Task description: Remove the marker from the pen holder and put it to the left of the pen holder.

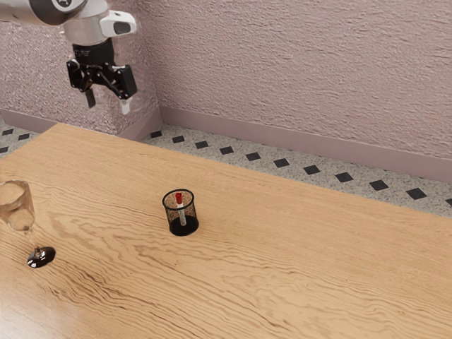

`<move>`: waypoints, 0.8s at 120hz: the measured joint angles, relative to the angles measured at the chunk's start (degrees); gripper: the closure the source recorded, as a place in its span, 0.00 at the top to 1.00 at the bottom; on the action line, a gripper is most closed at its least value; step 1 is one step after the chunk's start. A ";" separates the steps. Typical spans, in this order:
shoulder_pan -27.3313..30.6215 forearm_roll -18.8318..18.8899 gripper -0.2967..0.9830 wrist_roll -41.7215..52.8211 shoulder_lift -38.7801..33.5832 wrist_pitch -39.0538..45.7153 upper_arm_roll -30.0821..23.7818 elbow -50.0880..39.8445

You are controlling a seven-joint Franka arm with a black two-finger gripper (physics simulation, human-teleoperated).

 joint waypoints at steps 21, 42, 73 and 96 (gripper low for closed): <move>2.74 -1.43 0.77 -0.20 -0.01 -0.12 -0.04 -0.05; 7.05 -1.76 0.77 -0.78 2.42 -2.27 -1.40 -0.40; -3.43 -6.69 0.77 -1.29 29.18 -6.00 -1.57 -0.26; -0.42 -8.49 0.77 -1.87 29.82 -6.82 -1.44 3.75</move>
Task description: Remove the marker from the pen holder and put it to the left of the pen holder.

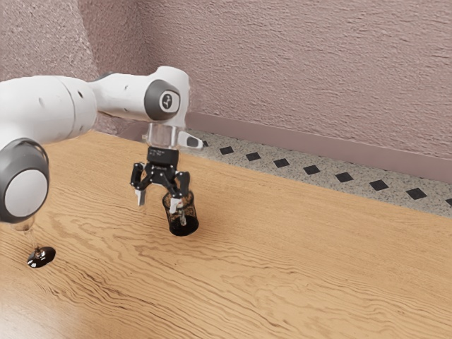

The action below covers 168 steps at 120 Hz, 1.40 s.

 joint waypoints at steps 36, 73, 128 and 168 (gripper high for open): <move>2.92 -3.11 0.77 -3.41 2.30 5.12 -3.33 3.62; 3.90 -4.06 0.77 -7.81 6.41 7.58 -4.09 7.12; 4.71 -4.03 0.51 -11.30 7.26 8.21 -4.70 8.54; 4.51 -3.80 0.23 -12.67 6.87 8.23 -4.70 8.56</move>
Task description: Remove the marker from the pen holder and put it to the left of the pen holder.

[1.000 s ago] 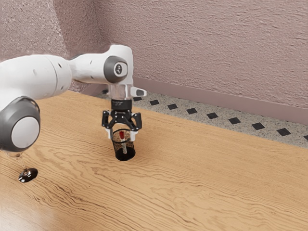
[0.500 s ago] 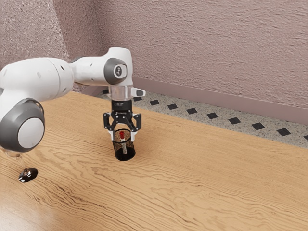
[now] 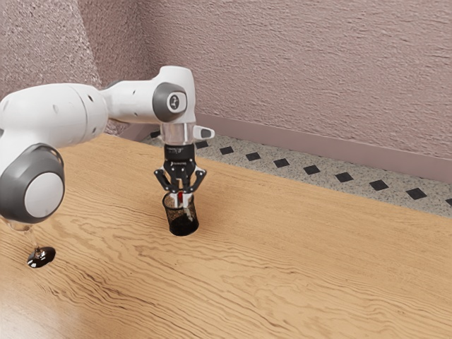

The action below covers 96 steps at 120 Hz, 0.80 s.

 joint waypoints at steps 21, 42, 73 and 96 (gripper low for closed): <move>0.17 0.96 0.18 -0.48 -2.09 -2.18 0.53 1.33; 1.43 4.28 0.17 -0.74 -9.65 -8.28 0.81 2.19; 8.57 5.06 0.16 3.19 -7.33 -2.50 0.14 3.55; 12.90 -3.97 0.15 14.66 -5.21 13.85 0.12 -2.12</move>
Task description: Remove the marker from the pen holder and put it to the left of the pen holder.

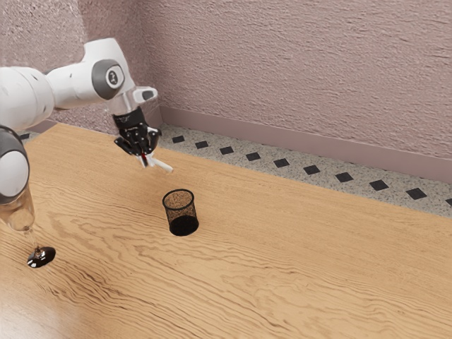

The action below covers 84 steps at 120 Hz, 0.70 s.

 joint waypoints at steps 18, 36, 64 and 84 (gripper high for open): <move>1.13 -0.20 0.15 10.13 0.78 7.95 0.23 -1.52; 2.40 3.13 0.15 18.17 1.34 11.86 0.35 -4.27; 2.54 5.13 0.39 27.62 1.74 13.99 0.39 -4.79; -1.46 10.16 0.60 29.41 -5.96 8.08 0.43 -4.02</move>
